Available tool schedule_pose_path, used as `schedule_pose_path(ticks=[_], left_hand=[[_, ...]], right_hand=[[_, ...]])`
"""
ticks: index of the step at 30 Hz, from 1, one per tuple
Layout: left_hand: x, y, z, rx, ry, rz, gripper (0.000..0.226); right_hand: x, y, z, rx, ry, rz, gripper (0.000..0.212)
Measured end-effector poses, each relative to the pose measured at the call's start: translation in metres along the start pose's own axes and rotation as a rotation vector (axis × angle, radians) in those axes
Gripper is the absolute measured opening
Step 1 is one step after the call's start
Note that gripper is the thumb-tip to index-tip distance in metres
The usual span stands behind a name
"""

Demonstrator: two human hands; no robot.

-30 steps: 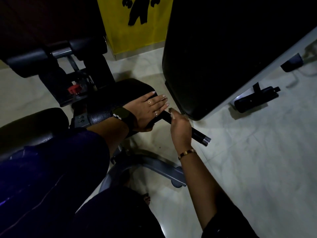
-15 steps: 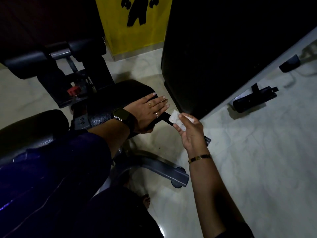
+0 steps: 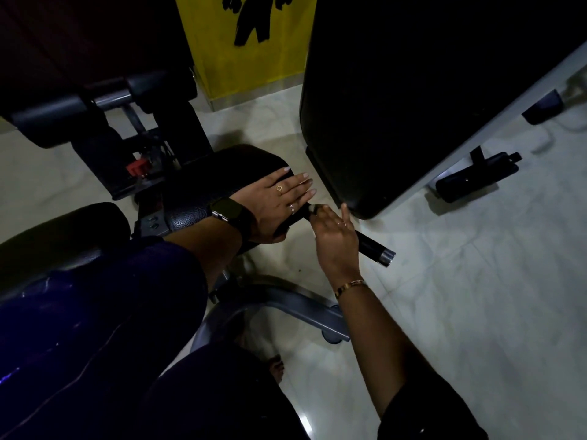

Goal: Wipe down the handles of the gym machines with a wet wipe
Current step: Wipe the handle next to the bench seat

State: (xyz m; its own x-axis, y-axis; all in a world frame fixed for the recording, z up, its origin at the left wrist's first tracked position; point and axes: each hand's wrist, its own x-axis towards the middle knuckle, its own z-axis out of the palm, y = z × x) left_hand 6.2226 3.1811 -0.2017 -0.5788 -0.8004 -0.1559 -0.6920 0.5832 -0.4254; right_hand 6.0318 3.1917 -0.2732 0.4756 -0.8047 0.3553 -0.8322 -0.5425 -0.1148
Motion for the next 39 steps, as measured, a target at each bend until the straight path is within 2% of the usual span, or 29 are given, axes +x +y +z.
schedule_pose_path(ticks=[5,8,10,12,14,15,16,19,24,27,32,36,39], left_hand=[[0.001,0.001,0.0,-0.004,-0.006,0.007,0.087],[0.002,0.001,-0.001,-0.01,-0.027,0.001,0.087],[0.001,0.001,-0.002,-0.015,-0.024,-0.006,0.086],[0.0,0.002,-0.003,-0.012,-0.023,-0.011,0.085],[0.0,0.001,-0.004,-0.014,-0.026,-0.007,0.085],[0.0,0.001,-0.004,-0.016,-0.023,-0.008,0.085],[0.0,0.002,-0.004,-0.016,-0.021,-0.009,0.086],[0.001,0.002,-0.003,-0.007,-0.042,-0.007,0.086],[0.001,0.002,-0.001,0.005,-0.033,-0.008,0.086],[0.001,0.002,-0.002,0.015,-0.051,-0.006,0.087],[0.0,0.0,-0.003,0.01,-0.027,-0.008,0.087],[0.001,0.002,-0.002,0.014,-0.025,0.0,0.086],[0.001,0.001,0.0,0.032,-0.039,-0.003,0.087]], right_hand=[[-0.023,0.024,-0.004,-0.07,0.057,-0.255,0.04],[-0.048,0.021,-0.002,0.011,0.084,-0.214,0.035],[-0.062,-0.005,0.002,0.265,0.089,0.053,0.03],[-0.062,-0.039,0.007,0.648,0.075,0.572,0.027],[-0.042,-0.058,0.013,1.232,0.08,1.257,0.025],[-0.031,-0.06,0.017,1.511,0.121,1.482,0.026],[-0.022,-0.059,0.02,1.73,0.177,1.591,0.026],[0.001,-0.054,0.015,1.978,0.28,1.612,0.021],[0.022,-0.046,0.003,2.153,0.255,1.648,0.033],[0.016,-0.04,-0.003,2.26,0.262,1.631,0.03],[-0.015,-0.026,-0.02,2.451,0.372,1.649,0.021],[-0.027,-0.028,-0.038,2.504,0.496,1.707,0.018],[-0.015,-0.036,-0.041,2.481,0.468,1.728,0.017]])
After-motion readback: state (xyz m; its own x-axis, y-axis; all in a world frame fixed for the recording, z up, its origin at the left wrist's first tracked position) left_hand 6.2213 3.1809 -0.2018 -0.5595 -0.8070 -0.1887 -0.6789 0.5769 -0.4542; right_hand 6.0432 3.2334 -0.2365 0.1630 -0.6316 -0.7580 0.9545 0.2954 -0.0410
